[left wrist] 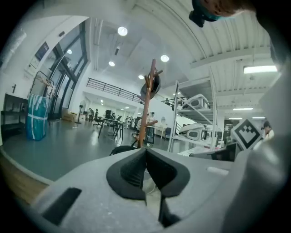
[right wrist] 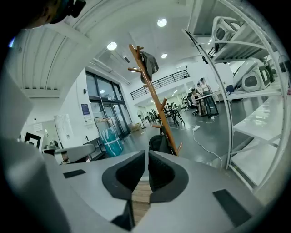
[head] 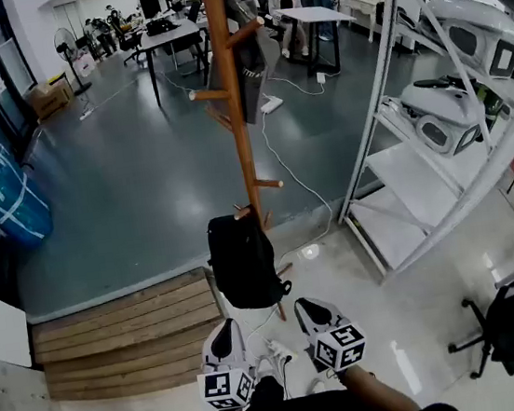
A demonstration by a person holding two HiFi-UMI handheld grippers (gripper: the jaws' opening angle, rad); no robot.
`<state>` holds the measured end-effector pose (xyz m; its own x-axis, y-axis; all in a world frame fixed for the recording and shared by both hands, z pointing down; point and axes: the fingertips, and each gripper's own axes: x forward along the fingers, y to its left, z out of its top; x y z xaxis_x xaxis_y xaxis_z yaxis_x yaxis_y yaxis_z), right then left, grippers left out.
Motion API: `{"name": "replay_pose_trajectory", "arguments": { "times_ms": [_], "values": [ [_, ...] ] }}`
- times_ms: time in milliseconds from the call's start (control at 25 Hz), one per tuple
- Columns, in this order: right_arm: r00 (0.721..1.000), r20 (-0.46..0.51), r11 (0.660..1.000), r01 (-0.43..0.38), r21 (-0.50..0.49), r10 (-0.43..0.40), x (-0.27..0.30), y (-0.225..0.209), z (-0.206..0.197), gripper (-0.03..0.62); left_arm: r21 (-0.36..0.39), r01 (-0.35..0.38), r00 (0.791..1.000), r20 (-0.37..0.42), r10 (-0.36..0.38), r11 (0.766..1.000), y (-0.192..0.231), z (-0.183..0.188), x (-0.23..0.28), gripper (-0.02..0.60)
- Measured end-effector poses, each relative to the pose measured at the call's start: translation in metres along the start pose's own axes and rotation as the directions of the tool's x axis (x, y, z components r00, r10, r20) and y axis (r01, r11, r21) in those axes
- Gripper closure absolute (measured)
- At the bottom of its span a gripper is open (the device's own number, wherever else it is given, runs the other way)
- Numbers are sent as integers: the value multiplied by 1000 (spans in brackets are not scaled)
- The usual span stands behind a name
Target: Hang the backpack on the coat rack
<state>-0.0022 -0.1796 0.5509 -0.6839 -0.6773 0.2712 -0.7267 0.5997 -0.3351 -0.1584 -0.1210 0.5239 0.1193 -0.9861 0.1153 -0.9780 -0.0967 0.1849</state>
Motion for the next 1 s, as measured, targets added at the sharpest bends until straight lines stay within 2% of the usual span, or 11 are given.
{"name": "replay_pose_trajectory", "arguments": {
  "times_ms": [240, 600, 1000],
  "values": [
    [999, 34, 999, -40, -18, 41, -36, 24, -6, 574, -1, -57, 998, -7, 57, 998, -16, -4, -38, 563],
    [997, 11, 996, -74, -40, 74, -62, 35, -25, 582, 3, -69, 998, -3, 69, 998, -35, -12, -60, 561],
    [995, 47, 995, -80, -63, 83, -66, 40, -15, 583, 2, -53, 999, 5, 53, 999, -41, -11, -60, 561]
  ]
}}
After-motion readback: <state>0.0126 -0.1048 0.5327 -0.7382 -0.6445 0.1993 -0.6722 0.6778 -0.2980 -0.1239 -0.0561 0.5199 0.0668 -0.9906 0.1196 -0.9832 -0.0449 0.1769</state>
